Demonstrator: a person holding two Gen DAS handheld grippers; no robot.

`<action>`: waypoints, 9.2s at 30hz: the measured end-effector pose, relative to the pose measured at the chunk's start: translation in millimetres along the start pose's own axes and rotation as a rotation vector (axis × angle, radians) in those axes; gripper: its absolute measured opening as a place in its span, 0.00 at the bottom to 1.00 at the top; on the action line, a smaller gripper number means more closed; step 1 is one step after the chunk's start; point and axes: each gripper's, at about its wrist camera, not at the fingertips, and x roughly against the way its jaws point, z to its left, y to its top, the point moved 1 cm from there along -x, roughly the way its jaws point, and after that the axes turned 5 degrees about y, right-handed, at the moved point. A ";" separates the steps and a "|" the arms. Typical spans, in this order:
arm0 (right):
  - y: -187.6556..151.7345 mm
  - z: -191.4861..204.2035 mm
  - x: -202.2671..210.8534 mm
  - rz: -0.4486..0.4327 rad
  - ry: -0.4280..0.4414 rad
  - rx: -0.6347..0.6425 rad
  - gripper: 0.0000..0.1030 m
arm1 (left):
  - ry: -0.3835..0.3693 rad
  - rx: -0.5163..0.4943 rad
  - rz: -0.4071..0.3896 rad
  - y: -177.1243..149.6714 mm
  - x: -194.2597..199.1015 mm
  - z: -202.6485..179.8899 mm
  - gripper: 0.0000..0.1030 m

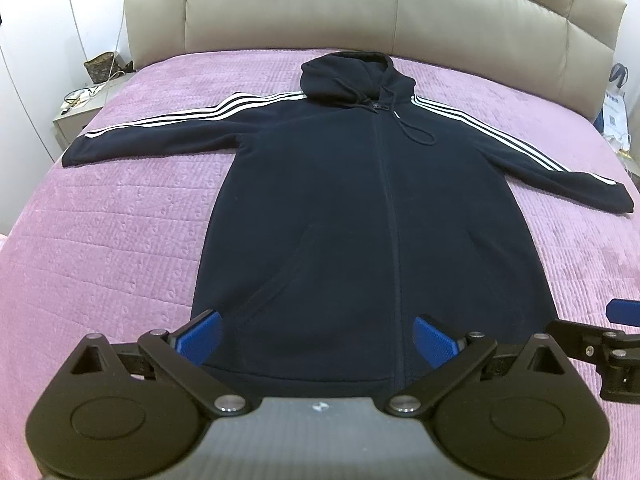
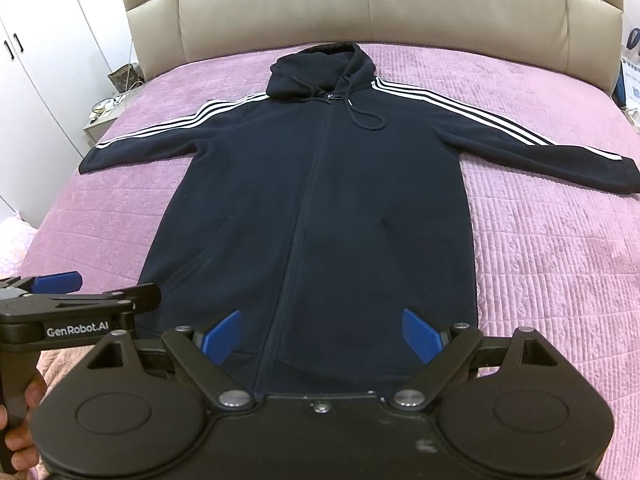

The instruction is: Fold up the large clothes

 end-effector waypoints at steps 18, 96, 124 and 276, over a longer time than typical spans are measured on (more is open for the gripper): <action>-0.3 -0.3 0.8 -0.006 0.000 -0.001 1.00 | -0.002 0.028 0.002 1.0 -3.2 7.5 1.00; 267.3 179.1 -464.2 -0.069 -0.108 0.141 1.00 | 0.321 0.850 -0.050 240.6 -410.0 448.7 0.27; 191.9 78.9 -345.9 -0.016 0.212 0.014 1.00 | 0.248 0.680 -0.638 310.5 -220.3 292.0 0.06; 97.6 -583.7 -168.5 -0.655 -0.290 -0.957 0.76 | -0.232 0.275 0.059 187.2 -357.9 -7.2 0.91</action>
